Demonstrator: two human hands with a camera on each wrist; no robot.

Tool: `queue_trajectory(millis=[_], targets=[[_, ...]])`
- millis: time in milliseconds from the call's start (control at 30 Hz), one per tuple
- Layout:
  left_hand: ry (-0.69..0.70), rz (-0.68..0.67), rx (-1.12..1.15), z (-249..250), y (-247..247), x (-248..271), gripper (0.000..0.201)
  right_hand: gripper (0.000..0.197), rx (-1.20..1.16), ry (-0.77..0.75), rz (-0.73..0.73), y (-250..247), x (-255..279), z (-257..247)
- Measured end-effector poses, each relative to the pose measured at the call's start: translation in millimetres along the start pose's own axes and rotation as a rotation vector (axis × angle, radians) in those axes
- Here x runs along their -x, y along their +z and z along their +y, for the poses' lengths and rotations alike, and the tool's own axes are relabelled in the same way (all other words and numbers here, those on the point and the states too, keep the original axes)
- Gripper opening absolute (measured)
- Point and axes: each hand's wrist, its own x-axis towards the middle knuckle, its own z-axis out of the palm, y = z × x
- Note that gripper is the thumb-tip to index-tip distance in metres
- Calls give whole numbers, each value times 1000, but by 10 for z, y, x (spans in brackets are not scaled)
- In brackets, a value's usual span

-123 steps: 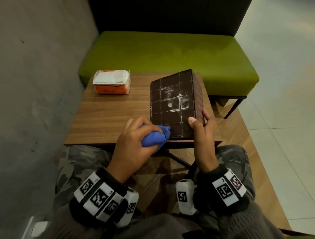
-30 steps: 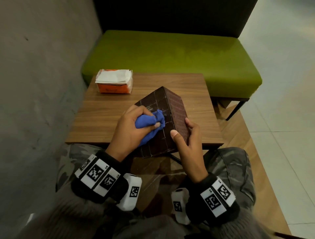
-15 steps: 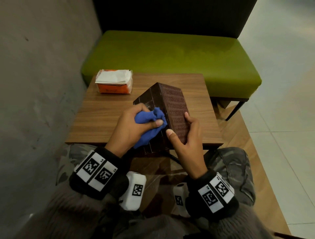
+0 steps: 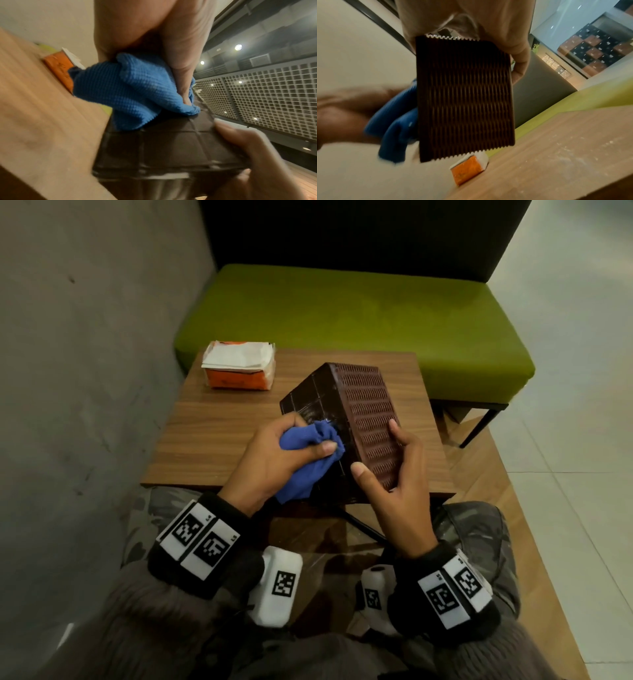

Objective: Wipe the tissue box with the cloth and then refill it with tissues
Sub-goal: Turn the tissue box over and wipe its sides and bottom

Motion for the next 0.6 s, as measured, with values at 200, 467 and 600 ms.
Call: queue_trajectory(millis=[200, 467, 600], targets=[[-75, 23, -28, -185, -120, 49, 23, 81, -92, 64, -24, -13, -29, 80], [-168, 26, -38, -399, -241, 59, 18, 85, -153, 136, -14, -45, -58, 161], [-130, 40, -59, -359, -178, 73, 19, 77, -151, 158, -24, -15, -63, 165]])
